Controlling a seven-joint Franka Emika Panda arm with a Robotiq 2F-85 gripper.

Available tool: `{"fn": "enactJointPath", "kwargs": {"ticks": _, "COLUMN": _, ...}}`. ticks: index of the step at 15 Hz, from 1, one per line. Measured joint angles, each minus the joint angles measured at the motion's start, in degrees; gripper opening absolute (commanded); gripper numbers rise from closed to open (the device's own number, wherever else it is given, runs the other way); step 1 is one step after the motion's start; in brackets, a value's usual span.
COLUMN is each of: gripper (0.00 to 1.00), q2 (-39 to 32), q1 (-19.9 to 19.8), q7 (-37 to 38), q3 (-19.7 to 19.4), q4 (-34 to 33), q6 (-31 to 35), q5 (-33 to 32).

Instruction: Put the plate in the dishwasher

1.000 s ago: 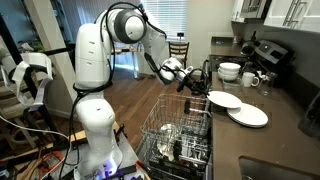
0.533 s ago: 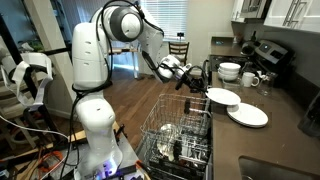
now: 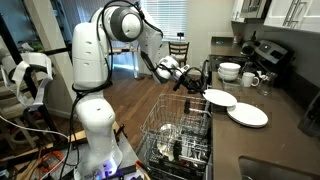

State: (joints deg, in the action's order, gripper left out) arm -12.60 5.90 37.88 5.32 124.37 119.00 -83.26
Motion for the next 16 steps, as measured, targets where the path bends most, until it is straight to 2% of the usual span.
{"fn": "enactJointPath", "kwargs": {"ticks": 6, "gripper": 0.01, "q2": -1.28, "q1": 2.98, "q7": 3.03, "q3": 2.19, "q4": 1.78, "q6": -2.88, "q5": 1.67}}
{"fn": "enactJointPath", "kwargs": {"ticks": 13, "gripper": 0.01, "q2": -1.74, "q1": 6.75, "q7": 6.22, "q3": 3.98, "q4": 2.30, "q6": -13.80, "q5": 1.37}}
{"fn": "enactJointPath", "kwargs": {"ticks": 14, "gripper": 0.05, "q2": -1.74, "q1": 7.23, "q7": 6.50, "q3": 4.39, "q4": 2.34, "q6": -15.35, "q5": 1.37}}
{"fn": "enactJointPath", "kwargs": {"ticks": 16, "gripper": 0.05, "q2": -1.74, "q1": 8.08, "q7": 6.60, "q3": 5.28, "q4": 2.47, "q6": -16.99, "q5": 1.39}}
